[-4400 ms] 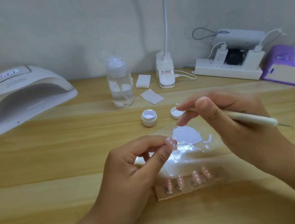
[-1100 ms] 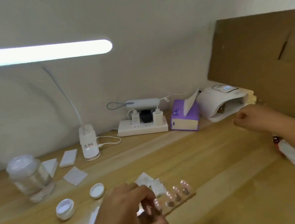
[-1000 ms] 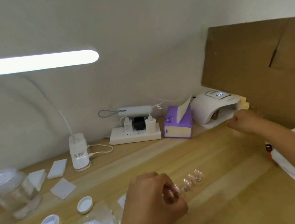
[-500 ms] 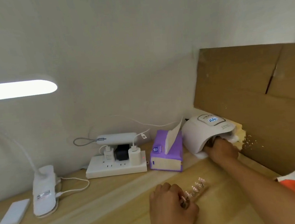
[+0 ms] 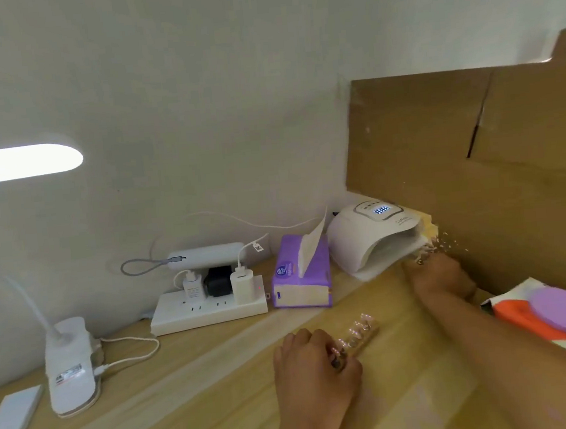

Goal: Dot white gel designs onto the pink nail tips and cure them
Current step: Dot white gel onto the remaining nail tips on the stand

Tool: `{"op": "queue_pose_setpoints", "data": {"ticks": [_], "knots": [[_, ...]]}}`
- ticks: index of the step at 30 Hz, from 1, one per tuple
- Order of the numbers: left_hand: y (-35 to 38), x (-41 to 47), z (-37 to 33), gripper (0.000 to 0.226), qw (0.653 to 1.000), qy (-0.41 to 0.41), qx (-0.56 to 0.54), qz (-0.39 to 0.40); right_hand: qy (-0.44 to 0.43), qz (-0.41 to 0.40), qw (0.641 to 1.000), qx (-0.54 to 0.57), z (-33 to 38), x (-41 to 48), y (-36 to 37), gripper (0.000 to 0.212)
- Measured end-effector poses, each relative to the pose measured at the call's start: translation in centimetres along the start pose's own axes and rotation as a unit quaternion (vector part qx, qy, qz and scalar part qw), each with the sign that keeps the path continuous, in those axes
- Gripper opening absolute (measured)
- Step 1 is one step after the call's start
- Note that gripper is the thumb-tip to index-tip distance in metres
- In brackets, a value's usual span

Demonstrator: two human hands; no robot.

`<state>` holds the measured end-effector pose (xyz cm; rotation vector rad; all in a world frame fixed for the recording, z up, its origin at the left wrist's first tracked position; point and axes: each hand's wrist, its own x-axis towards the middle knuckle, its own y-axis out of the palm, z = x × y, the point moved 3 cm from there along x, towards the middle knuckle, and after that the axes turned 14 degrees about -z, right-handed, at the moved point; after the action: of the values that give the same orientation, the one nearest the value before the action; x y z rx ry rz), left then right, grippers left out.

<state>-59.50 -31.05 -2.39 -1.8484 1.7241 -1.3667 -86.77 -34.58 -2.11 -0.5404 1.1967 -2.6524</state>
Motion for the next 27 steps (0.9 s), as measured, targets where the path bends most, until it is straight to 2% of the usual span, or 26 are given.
{"op": "queue_pose_setpoints", "data": {"ticks": [2,4,10,11,13,14,15,16,17,19,22,25,27], "knots": [[0.3,0.1,0.1,0.025,1.000,0.003,-0.009,-0.003,-0.014,-0.021,0.999,-0.046,0.5,0.4,0.0,0.039],[0.7,0.1,0.1,0.027,1.000,-0.005,0.004,-0.022,-0.013,-0.025,0.999,-0.043,0.8,1.1,0.1,0.040],[1.0,0.7,1.1,0.036,0.997,-0.048,0.046,-0.034,-0.030,-0.041,0.998,0.034,1.1,0.3,-0.1,0.033],[1.1,0.6,1.1,0.036,0.997,-0.052,0.048,-0.030,-0.071,-0.013,0.995,0.070,1.5,-0.3,-0.2,0.028],[1.1,0.5,1.2,0.037,0.997,-0.054,0.047,-0.032,-0.194,0.117,0.966,0.124,2.6,-2.2,-0.2,0.020],[1.1,0.5,1.3,0.037,0.997,-0.055,0.046,-0.034,-0.254,0.202,0.937,0.127,3.0,-3.4,-0.2,0.011],[1.0,0.5,1.3,0.037,0.997,-0.059,0.044,-0.036,-0.316,0.280,0.900,0.107,3.2,-4.7,-0.3,0.011],[1.1,0.6,1.2,0.036,0.997,-0.060,0.042,-0.036,-0.367,0.334,0.865,0.076,3.3,-5.7,-0.4,0.025],[1.0,0.6,1.2,0.036,0.996,-0.062,0.042,-0.037,-0.397,0.367,0.839,0.059,3.4,-6.5,-0.4,0.034],[1.0,0.5,1.2,0.037,0.997,-0.061,0.043,-0.035,-0.395,0.395,0.825,0.086,3.5,-7.4,-1.2,0.030],[1.1,0.4,1.3,0.048,0.996,-0.061,0.050,-0.047,-0.390,0.380,0.834,0.089,3.3,-7.5,-2.8,0.013],[1.1,0.4,1.3,0.063,0.995,-0.054,0.051,-0.060,-0.439,0.285,0.849,-0.068,2.6,-6.6,-4.7,0.020],[1.1,0.3,1.2,0.065,0.995,-0.048,0.052,-0.064,-0.428,0.207,0.865,-0.160,2.6,-5.6,-6.1,0.020]]}}
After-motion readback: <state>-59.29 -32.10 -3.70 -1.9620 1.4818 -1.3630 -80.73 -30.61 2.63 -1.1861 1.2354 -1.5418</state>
